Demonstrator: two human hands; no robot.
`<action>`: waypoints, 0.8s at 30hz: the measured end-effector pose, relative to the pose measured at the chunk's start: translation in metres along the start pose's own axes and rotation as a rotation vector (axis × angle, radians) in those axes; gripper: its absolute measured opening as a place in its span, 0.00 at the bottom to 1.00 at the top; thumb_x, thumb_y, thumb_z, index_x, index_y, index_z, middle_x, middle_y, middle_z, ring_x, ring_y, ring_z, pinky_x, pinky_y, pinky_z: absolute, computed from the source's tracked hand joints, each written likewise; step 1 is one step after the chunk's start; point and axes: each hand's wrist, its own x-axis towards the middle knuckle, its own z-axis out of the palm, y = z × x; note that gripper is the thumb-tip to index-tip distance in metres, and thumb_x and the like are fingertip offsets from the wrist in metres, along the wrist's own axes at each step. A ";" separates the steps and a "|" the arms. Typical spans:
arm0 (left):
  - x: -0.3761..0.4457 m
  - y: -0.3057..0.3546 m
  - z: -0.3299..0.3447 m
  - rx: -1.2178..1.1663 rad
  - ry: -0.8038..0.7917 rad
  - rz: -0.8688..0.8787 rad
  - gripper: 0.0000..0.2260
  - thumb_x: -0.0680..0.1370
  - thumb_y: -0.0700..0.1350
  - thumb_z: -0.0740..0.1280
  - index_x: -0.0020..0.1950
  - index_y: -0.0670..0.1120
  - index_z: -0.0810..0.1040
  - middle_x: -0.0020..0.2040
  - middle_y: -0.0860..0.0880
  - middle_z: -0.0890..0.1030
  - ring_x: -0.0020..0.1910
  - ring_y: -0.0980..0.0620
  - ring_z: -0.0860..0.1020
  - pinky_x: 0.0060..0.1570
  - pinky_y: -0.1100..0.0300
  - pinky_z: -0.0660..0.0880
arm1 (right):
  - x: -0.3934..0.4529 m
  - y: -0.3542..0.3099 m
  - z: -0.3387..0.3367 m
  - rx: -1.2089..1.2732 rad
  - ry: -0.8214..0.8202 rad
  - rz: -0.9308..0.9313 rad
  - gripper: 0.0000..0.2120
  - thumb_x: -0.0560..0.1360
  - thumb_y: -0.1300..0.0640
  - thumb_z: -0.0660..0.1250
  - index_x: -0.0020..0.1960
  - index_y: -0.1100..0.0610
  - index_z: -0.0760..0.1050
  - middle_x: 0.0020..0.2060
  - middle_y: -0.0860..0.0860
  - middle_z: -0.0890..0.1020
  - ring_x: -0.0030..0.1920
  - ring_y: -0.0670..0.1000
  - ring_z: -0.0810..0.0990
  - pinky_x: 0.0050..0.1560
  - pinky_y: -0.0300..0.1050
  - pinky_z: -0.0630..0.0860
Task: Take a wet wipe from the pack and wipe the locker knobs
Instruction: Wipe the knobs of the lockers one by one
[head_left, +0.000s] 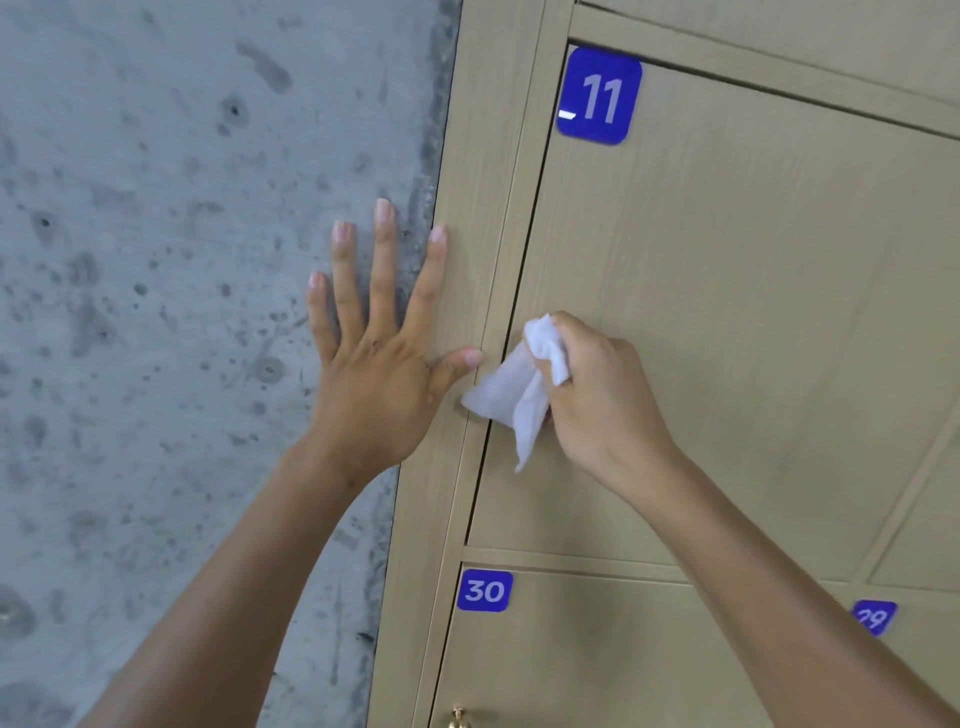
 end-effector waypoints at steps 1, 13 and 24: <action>0.000 0.000 -0.001 -0.001 0.000 0.003 0.39 0.81 0.66 0.55 0.85 0.50 0.44 0.85 0.39 0.41 0.82 0.33 0.38 0.77 0.37 0.35 | 0.000 0.001 0.000 0.070 0.018 0.047 0.16 0.76 0.67 0.56 0.35 0.50 0.63 0.27 0.46 0.70 0.26 0.43 0.67 0.26 0.39 0.63; 0.000 0.000 0.000 0.003 -0.007 0.003 0.39 0.81 0.68 0.53 0.85 0.50 0.45 0.85 0.39 0.42 0.83 0.33 0.39 0.77 0.36 0.38 | -0.007 0.007 0.000 0.155 -0.042 0.006 0.06 0.75 0.67 0.60 0.47 0.59 0.73 0.39 0.51 0.82 0.38 0.49 0.79 0.40 0.45 0.76; 0.046 0.004 -0.032 -0.124 0.058 -0.068 0.36 0.84 0.63 0.56 0.85 0.53 0.42 0.84 0.38 0.35 0.82 0.35 0.33 0.77 0.35 0.36 | -0.015 0.016 -0.037 0.254 -0.151 0.042 0.23 0.68 0.61 0.54 0.61 0.51 0.72 0.39 0.39 0.81 0.38 0.36 0.75 0.43 0.31 0.72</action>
